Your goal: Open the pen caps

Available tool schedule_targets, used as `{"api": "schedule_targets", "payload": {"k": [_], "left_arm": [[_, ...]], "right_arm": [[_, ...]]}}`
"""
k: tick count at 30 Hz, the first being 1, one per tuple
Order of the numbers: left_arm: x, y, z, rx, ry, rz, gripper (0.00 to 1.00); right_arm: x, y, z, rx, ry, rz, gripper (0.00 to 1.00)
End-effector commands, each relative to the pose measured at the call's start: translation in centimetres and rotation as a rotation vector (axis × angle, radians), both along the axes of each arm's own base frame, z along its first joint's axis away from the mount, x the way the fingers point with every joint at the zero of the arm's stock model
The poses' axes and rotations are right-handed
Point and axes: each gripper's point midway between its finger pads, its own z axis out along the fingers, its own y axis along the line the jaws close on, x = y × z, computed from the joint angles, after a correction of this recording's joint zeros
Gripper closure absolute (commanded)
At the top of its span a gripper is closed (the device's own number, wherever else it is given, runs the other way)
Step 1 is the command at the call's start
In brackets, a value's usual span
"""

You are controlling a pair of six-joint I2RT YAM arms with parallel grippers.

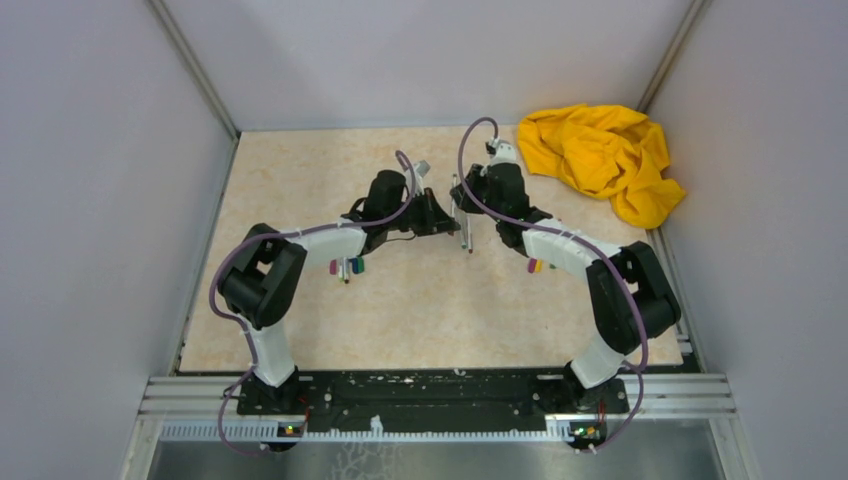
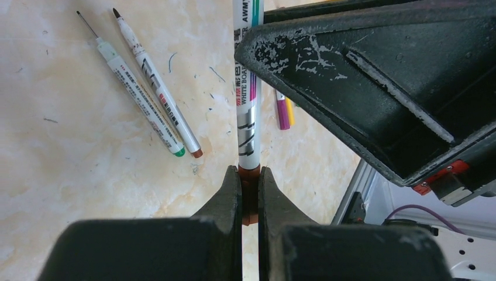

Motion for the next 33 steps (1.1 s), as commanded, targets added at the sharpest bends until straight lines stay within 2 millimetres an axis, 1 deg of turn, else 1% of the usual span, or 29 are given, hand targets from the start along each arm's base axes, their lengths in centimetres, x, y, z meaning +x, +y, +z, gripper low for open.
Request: {"api": "schedule_targets", "payload": {"k": [1,5,16,25,28,29,30,32,33], "left_arm": [[-1.0,-1.1,2.4,-0.024,-0.063,-0.105,1.0],[-1.1,-1.2,2.2,-0.022,-0.053,-0.115,1.0],[-0.8,-1.3,3.3,-0.033,-0.07,-0.11,1.0],[-0.5,-1.2,3.9,-0.034,-0.086,-0.095,1.0],[-0.6,-1.2,3.7,-0.031,-0.082,-0.098,1.0],[-0.6,-1.1,3.6,-0.031,-0.079,-0.099,1.0],[-0.7,-1.2,3.5,-0.029,-0.078,-0.101,1.0],[-0.8,-1.1,3.3,-0.027,-0.074,-0.101,1.0],[-0.8,-1.0,3.2,-0.024,-0.073,-0.1,1.0]], "right_arm": [[-0.9,2.1,-0.1,0.013,-0.019,0.103,0.84],[-0.9,2.1,-0.6,0.003,-0.008,0.107,0.83],[-1.1,2.2,-1.6,-0.004,0.012,0.119,0.82],[-1.4,2.2,-2.0,-0.004,0.019,0.125,0.79],[-1.4,2.2,-2.0,-0.006,0.019,0.124,0.8],[-1.4,2.2,-1.9,-0.005,0.02,0.124,0.81],[-1.4,2.2,-1.9,-0.005,0.019,0.125,0.84],[-1.4,2.2,-1.9,-0.009,0.02,0.126,1.0],[-1.3,2.2,-1.9,-0.011,0.019,0.125,1.0]]}}
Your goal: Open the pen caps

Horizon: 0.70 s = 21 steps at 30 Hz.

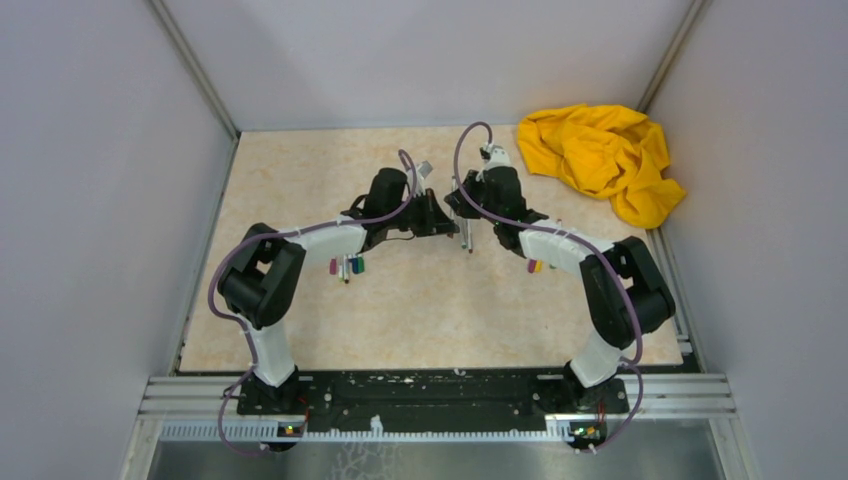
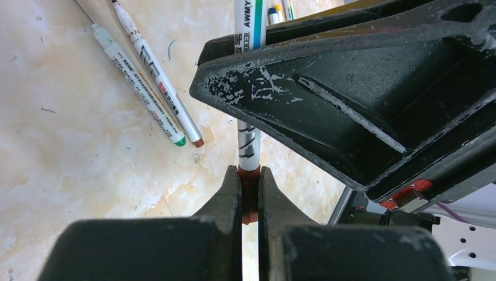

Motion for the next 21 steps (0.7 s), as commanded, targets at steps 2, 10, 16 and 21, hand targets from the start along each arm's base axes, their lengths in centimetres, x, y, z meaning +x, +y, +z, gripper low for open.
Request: {"api": "schedule_targets", "payload": {"k": [2,10,16,21], "left_arm": [[-0.2,-0.8,3.1,-0.046,-0.09,-0.036,1.0],[-2.0,2.2,-2.0,0.049,-0.049,0.057,1.0],[-4.0,3.6,-6.0,0.086,0.028,0.078,1.0],[-4.0,4.4,-6.7,0.128,0.024,0.109,1.0]], "right_arm": [[-0.5,1.2,0.4,-0.002,-0.024,0.05,1.0],[3.1,0.7,6.3,0.028,-0.148,-0.018,1.0],[5.9,0.8,10.9,0.051,-0.237,-0.047,1.0],[7.4,0.6,13.0,0.047,-0.299,-0.071,1.0]]}}
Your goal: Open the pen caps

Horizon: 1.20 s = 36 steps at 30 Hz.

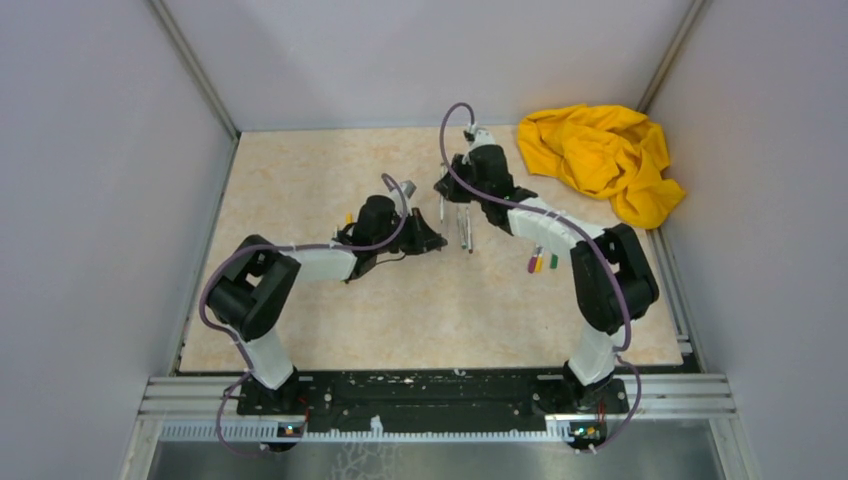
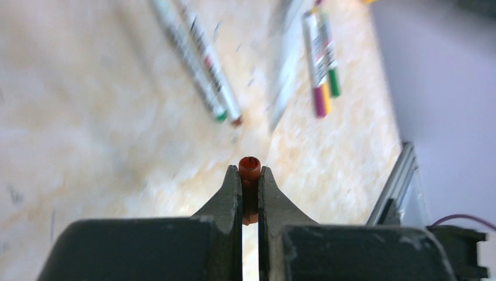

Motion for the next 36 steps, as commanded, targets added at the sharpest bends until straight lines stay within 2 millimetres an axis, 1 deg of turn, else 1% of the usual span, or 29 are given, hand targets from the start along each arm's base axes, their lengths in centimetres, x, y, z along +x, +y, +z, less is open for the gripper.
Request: {"api": "schedule_targets", "payload": {"k": [1,5,8,9,10,13,16,18,21,22,25,30,32,36], "left_arm": [[-3.4,1.7,-5.1,0.138,0.144,-0.017,1.0],[-3.2,2.2,-5.8,0.156,0.155,0.016,1.0],[-2.7,2.6,-5.5,0.157,0.144,0.058,1.0],[-2.3,2.8,-5.1,0.161,0.133,0.075,1.0],[-1.8,3.0,-4.7,0.172,0.125,0.099,1.0],[0.5,3.5,-2.7,0.206,0.079,0.186,1.0],[2.9,4.4,-1.8,0.282,0.05,0.281,1.0],[4.4,5.1,-1.7,0.347,0.042,0.335,0.99],[6.3,5.9,-2.4,0.432,0.035,0.389,0.97],[6.4,6.2,-3.5,0.47,0.06,0.389,0.96],[7.2,6.5,-4.8,0.521,0.089,0.391,0.91],[8.1,7.1,-6.2,0.564,0.109,0.405,0.88],[8.4,7.6,-6.7,0.583,0.116,0.413,0.84],[8.9,7.9,-7.2,0.595,0.126,0.418,0.79]], "right_arm": [[6.3,-1.9,12.7,0.106,-0.373,-0.144,1.0],[6.7,-2.1,14.6,0.11,-0.431,-0.15,1.0],[6.8,-2.1,14.7,0.079,-0.425,-0.142,1.0],[6.9,-2.5,14.3,0.056,-0.416,-0.161,1.0],[6.8,-2.9,13.6,0.027,-0.393,-0.167,1.0],[6.3,-4.2,11.1,-0.067,-0.337,-0.188,1.0],[5.2,-5.4,8.2,-0.149,-0.265,-0.196,1.0],[4.6,-6.1,6.3,-0.197,-0.219,-0.198,1.0],[3.7,-6.7,3.5,-0.254,-0.147,-0.188,1.0],[3.4,-6.9,2.6,-0.274,-0.12,-0.182,1.0],[2.8,-7.4,0.3,-0.32,-0.065,-0.179,1.0],[2.2,-7.9,-2.4,-0.362,-0.004,-0.178,1.0],[2.0,-8.0,-3.4,-0.379,0.021,-0.173,1.0],[1.7,-8.1,-5.4,-0.405,0.066,-0.164,1.0]]}}
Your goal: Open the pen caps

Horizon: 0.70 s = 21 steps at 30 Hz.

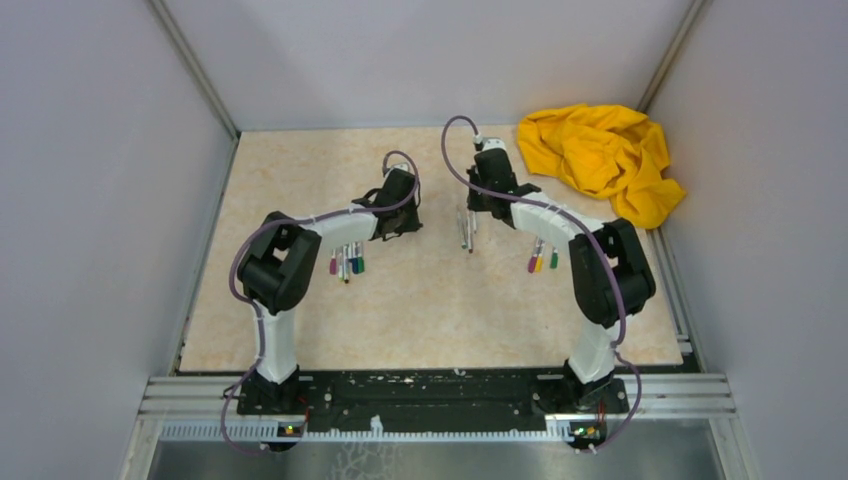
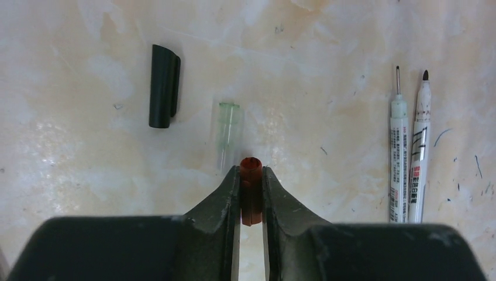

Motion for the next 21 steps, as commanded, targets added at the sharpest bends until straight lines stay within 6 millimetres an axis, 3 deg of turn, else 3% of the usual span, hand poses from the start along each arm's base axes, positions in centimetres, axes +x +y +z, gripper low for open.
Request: {"api": "schedule_targets", "payload": {"k": [1,8,13,17,21], "left_arm": [[0.9,0.9,-0.2,0.042,0.004,0.018,0.78],[1.2,0.9,-0.1,0.038,0.003,0.016,0.65],[1.3,0.9,0.2,0.037,0.001,0.019,0.62],[1.4,0.9,1.3,0.024,-0.016,0.022,0.59],[1.4,0.5,3.1,-0.007,-0.042,0.012,0.58]], "right_arm": [[-0.2,-0.2,-2.1,-0.043,0.042,0.004,1.0],[-0.9,-0.7,-4.1,-0.071,0.096,-0.006,1.0],[-1.3,-1.0,-5.1,-0.082,0.116,-0.014,1.0],[-1.6,-1.0,-6.3,-0.089,0.146,-0.013,0.99],[-1.9,-1.2,-7.3,-0.094,0.171,-0.023,0.91]]}}
